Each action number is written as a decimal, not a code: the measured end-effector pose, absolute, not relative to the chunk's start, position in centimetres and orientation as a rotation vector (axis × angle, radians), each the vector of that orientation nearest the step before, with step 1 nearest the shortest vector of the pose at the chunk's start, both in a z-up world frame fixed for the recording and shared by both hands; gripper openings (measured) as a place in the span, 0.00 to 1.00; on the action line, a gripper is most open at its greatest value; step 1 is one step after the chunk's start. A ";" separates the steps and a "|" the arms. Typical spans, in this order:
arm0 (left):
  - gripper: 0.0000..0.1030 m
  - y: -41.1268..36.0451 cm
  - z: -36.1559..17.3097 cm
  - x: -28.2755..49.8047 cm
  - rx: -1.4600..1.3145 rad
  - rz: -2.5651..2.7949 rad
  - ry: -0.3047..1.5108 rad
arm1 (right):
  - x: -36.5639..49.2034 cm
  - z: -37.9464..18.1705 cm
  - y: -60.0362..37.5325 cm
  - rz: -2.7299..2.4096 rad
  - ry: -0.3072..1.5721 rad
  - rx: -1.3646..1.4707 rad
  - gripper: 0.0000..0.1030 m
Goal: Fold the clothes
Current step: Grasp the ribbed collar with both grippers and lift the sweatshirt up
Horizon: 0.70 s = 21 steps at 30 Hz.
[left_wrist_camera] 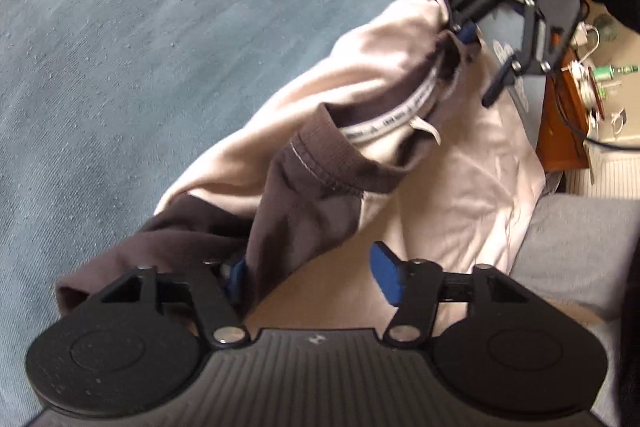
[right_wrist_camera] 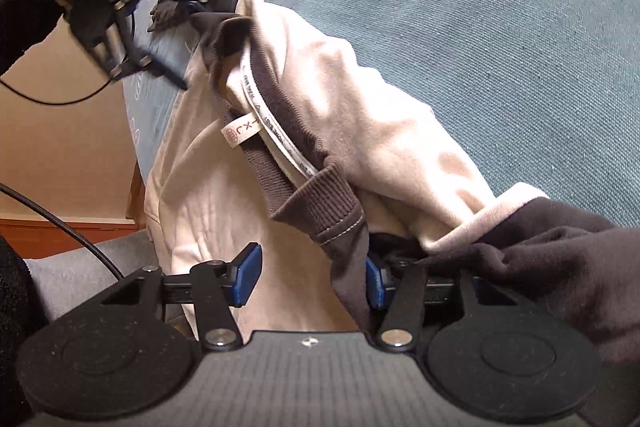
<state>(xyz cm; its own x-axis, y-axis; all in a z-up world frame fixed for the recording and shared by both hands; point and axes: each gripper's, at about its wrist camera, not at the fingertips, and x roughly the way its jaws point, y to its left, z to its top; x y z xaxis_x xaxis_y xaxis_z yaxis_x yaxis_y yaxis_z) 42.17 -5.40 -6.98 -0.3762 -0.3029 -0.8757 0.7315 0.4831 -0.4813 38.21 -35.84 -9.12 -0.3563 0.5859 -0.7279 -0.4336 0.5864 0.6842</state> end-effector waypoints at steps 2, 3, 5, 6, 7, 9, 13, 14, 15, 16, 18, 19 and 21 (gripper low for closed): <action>0.38 -6.0 -7.1 41.8 0.434 -1.189 1.583 | 38.1 -8.8 -35.8 1.059 1.605 0.110 0.57; 0.37 -6.4 -7.2 41.4 0.468 -1.207 1.573 | 38.0 -8.6 -35.7 1.057 1.595 0.098 0.57; 0.37 -6.3 -7.3 41.2 0.482 -1.216 1.572 | 37.8 -8.2 -35.5 1.054 1.575 0.072 0.57; 0.33 -6.2 -7.5 41.2 0.484 -1.207 1.572 | 37.7 -8.1 -35.5 1.052 1.566 0.059 0.56; 0.32 -6.0 -7.6 41.3 0.487 -1.198 1.572 | 37.5 -8.2 -35.3 1.047 1.561 0.038 0.54; 0.24 -5.7 -7.8 41.4 0.495 -1.181 1.569 | 37.6 -8.6 -35.2 1.027 1.554 0.035 0.49; 0.12 -5.7 -7.9 41.7 0.547 -1.166 1.540 | 37.7 -8.7 -35.1 0.972 1.523 -0.058 0.03; 0.12 -5.7 -8.0 41.8 0.551 -1.164 1.537 | 37.9 -9.0 -35.4 0.966 1.525 -0.046 0.03; 0.12 -5.7 -7.9 41.6 0.562 -1.163 1.530 | 38.1 -9.2 -35.6 0.961 1.526 -0.038 0.02; 0.12 -5.8 -7.7 41.4 0.580 -1.156 1.518 | 38.0 -9.1 -35.5 0.969 1.516 -0.055 0.02; 0.11 -5.9 -7.3 40.7 0.601 -1.128 1.495 | 37.7 -8.9 -35.2 0.970 1.500 -0.095 0.03; 0.11 -5.9 -7.1 40.4 0.607 -1.108 1.484 | 37.4 -8.6 -34.9 0.962 1.491 -0.117 0.03; 0.09 -5.9 -6.5 39.6 0.619 -1.068 1.460 | 36.7 -8.1 -34.4 0.937 1.467 -0.169 0.03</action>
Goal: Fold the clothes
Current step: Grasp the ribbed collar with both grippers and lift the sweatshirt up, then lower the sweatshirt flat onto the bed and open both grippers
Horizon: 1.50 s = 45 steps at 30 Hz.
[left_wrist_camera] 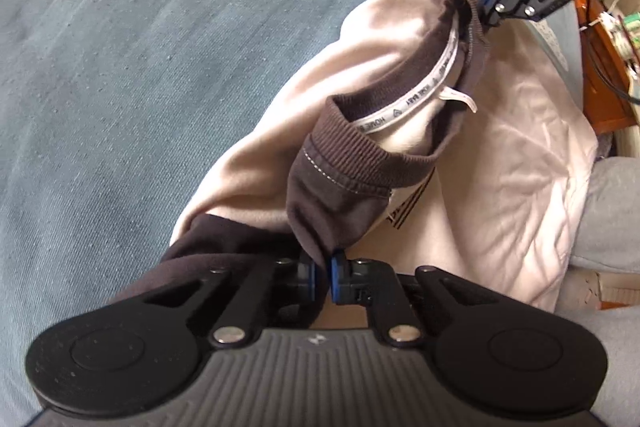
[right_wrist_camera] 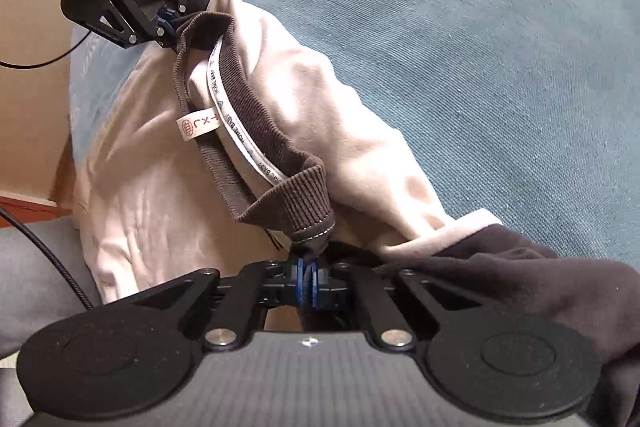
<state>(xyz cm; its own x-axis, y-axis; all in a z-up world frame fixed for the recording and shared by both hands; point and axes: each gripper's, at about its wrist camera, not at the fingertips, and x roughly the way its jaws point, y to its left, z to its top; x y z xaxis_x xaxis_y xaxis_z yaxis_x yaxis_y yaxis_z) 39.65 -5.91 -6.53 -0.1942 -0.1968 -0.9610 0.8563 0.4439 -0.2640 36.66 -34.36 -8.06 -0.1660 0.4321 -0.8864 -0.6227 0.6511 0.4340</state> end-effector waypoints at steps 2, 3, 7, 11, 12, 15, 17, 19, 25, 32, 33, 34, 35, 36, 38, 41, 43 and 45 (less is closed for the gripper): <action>0.07 -6.0 -5.8 38.8 0.642 -1.036 1.426 | 35.8 -7.4 -33.7 0.911 1.438 -0.228 0.04; 0.07 -6.0 -5.4 38.5 0.649 -1.021 1.410 | 35.4 -7.0 -33.4 0.895 1.422 -0.259 0.05; 0.05 -5.5 -2.8 39.3 0.599 -0.962 1.340 | 35.3 -4.5 -32.9 0.847 1.331 -0.325 0.07; 0.04 -4.9 -0.1 43.0 0.568 -0.878 1.245 | 38.4 -2.1 -33.5 0.788 1.239 -0.349 0.07; 0.04 -4.9 0.4 44.0 0.564 -0.857 1.224 | 39.5 -1.8 -33.7 0.770 1.220 -0.359 0.07; 0.04 -5.9 0.5 45.9 0.577 -0.798 1.159 | 42.8 -1.4 -34.0 0.711 1.160 -0.394 0.07; 0.04 -6.1 0.4 47.5 0.581 -0.767 1.132 | 45.2 -1.4 -34.1 0.668 1.120 -0.400 0.07; 0.04 -6.3 0.1 49.0 0.578 -0.744 1.119 | 47.5 -1.6 -34.2 0.621 1.080 -0.410 0.07; 0.04 -7.3 -3.5 50.2 0.551 -0.683 1.127 | 52.5 -3.5 -34.1 0.569 1.057 -0.420 0.07; 0.04 -6.5 -5.1 51.7 0.486 -0.646 1.163 | 55.2 -6.1 -33.5 0.585 1.075 -0.432 0.08; 0.05 -6.3 -5.3 51.8 0.476 -0.644 1.172 | 55.0 -6.5 -33.1 0.583 1.083 -0.423 0.08; 0.06 -6.2 -5.6 52.0 0.464 -0.643 1.184 | 54.7 -6.8 -32.8 0.582 1.091 -0.416 0.08; 0.08 -6.0 -5.9 52.4 0.444 -0.642 1.203 | 54.7 -6.9 -32.8 0.583 1.098 -0.409 0.08; 0.12 -5.8 -6.2 52.7 0.420 -0.642 1.216 | 54.7 -7.1 -32.8 0.584 1.105 -0.402 0.08; 0.12 -5.1 -6.1 53.3 0.375 -0.648 1.212 | 54.9 -7.3 -32.9 0.576 1.107 -0.373 0.08; 0.19 -4.3 -5.7 53.8 0.343 -0.652 1.209 | 55.2 -7.1 -33.8 0.558 1.120 -0.309 0.17; 0.19 -3.6 -5.1 54.1 0.320 -0.641 1.196 | 55.2 -7.0 -34.2 0.550 1.123 -0.277 0.22; 0.19 -2.5 -4.3 54.8 0.280 -0.604 1.168 | 55.2 -6.8 -34.6 0.540 1.124 -0.242 0.24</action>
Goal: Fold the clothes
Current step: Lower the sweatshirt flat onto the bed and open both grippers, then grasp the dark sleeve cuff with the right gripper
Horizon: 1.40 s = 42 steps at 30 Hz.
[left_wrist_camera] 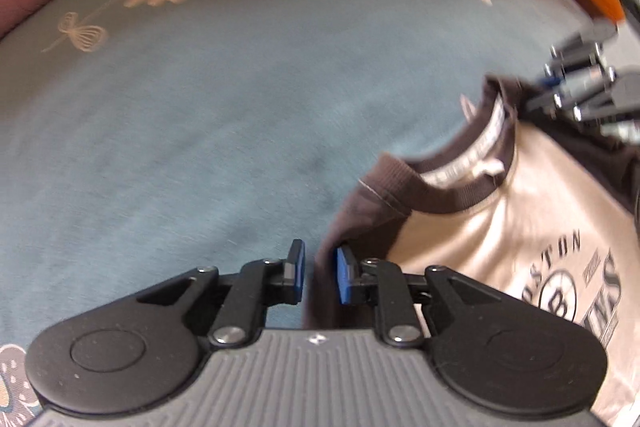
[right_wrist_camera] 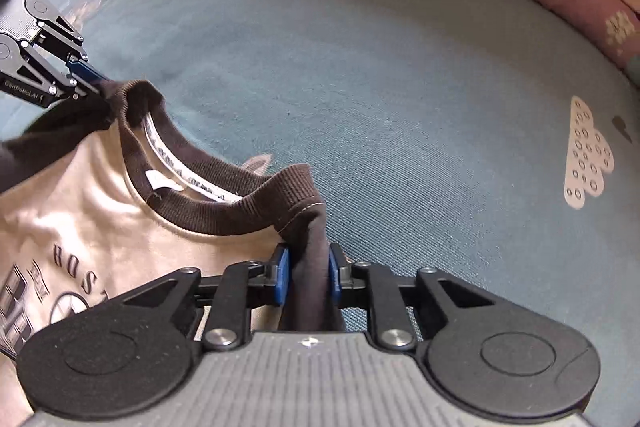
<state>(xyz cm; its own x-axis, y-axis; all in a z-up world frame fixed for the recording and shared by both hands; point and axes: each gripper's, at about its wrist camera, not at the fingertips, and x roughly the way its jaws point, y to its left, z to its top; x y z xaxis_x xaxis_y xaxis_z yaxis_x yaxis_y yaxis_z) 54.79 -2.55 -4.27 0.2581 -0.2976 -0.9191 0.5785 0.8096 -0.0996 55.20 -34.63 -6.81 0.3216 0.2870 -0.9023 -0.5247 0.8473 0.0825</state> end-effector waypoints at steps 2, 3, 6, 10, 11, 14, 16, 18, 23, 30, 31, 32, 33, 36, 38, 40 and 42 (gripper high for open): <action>0.13 -1.5 -3.7 55.8 0.243 -0.539 1.145 | 55.1 -6.4 -35.0 0.527 1.117 -0.206 0.28; 0.13 -1.0 -3.6 56.4 0.230 -0.516 1.140 | 55.1 -6.2 -35.2 0.520 1.110 -0.188 0.28; 0.14 -0.1 -3.2 57.0 0.182 -0.500 1.159 | 54.7 -4.9 -35.9 0.504 1.087 -0.121 0.38; 0.14 0.0 -2.8 54.8 0.217 -0.490 1.202 | 53.7 -3.4 -36.8 0.471 1.073 -0.052 0.52; 0.14 -0.1 -2.6 53.9 0.214 -0.501 1.204 | 53.3 -3.1 -37.2 0.458 1.074 -0.049 0.53; 0.20 -0.6 -1.7 50.9 0.202 -0.530 1.211 | 51.1 -2.2 -39.1 0.408 1.085 -0.022 0.59; 0.26 -1.4 -1.2 48.4 0.196 -0.539 1.210 | 49.1 -1.8 -40.8 0.363 1.094 0.000 0.61; 0.36 -2.4 -0.7 45.9 0.192 -0.549 1.209 | 46.6 -1.5 -42.5 0.304 1.107 0.030 0.65; 0.40 -5.6 -2.2 41.5 0.104 -0.571 1.279 | 39.5 -1.8 -47.3 0.141 1.142 0.195 0.67; 0.41 -11.9 -4.5 37.8 0.011 -0.591 1.388 | 29.1 -3.5 -53.8 -0.092 1.165 0.413 0.67; 0.41 -12.9 -4.6 37.4 0.018 -0.606 1.393 | 27.7 -3.6 -54.7 -0.127 1.162 0.431 0.67; 0.42 -13.9 -4.6 37.0 0.028 -0.621 1.399 | 26.5 -3.6 -55.8 -0.160 1.152 0.452 0.67; 0.43 -14.8 -4.6 36.6 0.041 -0.636 1.403 | 25.3 -3.5 -56.9 -0.194 1.141 0.473 0.67; 0.44 -17.8 -4.3 35.7 0.111 -0.686 1.400 | 22.6 -2.8 -60.8 -0.303 1.090 0.519 0.67; 0.44 -19.5 -4.1 35.3 0.168 -0.708 1.390 | 21.3 -2.4 -63.6 -0.374 1.052 0.503 0.67; 0.44 -21.3 -4.0 35.1 0.204 -0.739 1.393 | 20.0 -1.9 -66.4 -0.443 1.016 0.486 0.67; 0.44 -23.0 -3.9 35.0 0.249 -0.769 1.394 | 19.6 -2.2 -69.0 -0.477 1.010 0.455 0.67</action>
<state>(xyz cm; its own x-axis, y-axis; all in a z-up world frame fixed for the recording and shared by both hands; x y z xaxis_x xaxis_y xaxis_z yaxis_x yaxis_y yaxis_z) 35.05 -22.97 -3.87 -0.0160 -0.3378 -0.9411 0.6161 0.7379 -0.2753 19.64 -69.05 -2.25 0.4485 -0.1664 -0.8782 0.5728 0.8077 0.1395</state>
